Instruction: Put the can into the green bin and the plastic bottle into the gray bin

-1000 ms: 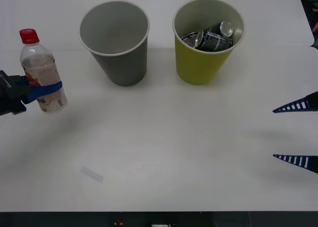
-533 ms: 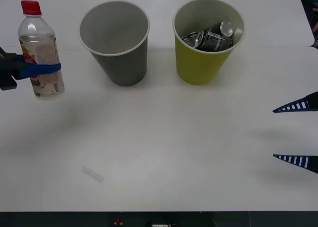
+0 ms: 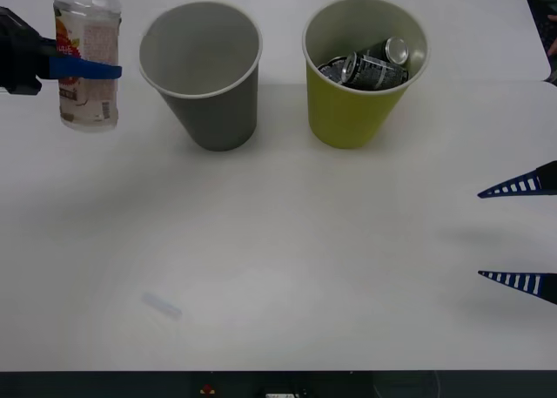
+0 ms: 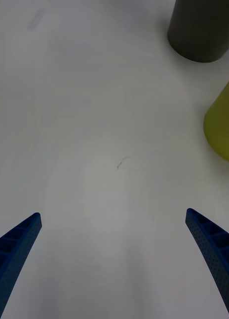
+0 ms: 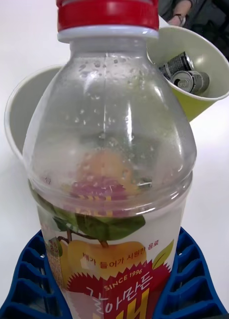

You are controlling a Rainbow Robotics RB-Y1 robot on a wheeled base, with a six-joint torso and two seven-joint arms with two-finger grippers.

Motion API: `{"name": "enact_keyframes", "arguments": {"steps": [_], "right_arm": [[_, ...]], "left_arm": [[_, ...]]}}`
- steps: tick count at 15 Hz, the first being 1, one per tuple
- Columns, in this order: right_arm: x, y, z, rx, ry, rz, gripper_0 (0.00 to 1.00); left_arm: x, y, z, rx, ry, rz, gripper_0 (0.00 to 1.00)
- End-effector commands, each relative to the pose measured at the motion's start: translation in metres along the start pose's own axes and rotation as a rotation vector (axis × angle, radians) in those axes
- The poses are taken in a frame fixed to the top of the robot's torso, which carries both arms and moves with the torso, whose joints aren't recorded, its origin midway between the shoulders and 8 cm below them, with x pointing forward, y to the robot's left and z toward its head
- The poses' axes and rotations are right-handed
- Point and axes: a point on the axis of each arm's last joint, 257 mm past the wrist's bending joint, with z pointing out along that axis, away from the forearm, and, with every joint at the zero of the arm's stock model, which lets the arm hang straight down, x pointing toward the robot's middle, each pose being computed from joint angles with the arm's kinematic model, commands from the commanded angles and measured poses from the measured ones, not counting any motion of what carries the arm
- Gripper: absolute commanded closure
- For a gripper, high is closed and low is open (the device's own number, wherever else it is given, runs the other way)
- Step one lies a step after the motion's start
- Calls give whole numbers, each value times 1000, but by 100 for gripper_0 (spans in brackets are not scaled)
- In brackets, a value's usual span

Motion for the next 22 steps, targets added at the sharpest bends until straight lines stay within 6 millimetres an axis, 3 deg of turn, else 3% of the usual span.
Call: {"name": "enact_keyframes", "arguments": {"steps": [1,4,12,16,20,21,22], "right_arm": [[0,0,0,0,0,0,0],[0,0,0,0,0,0,0],[0,0,0,0,0,0,0],[0,0,0,0,0,0,0],[0,0,0,0,0,0,0],[0,0,0,0,0,0,0],[0,0,0,0,0,0,0]], "left_arm": [[-20,-6,14,-18,20,20,100],[-40,-6,30,-54,52,101,100],[-83,1,92,-37,104,73,100],[-90,5,124,-67,105,63,100],[-92,7,133,-87,101,69,100],[-92,8,133,-90,103,72,92],[-91,9,133,-89,102,91,43]]}}
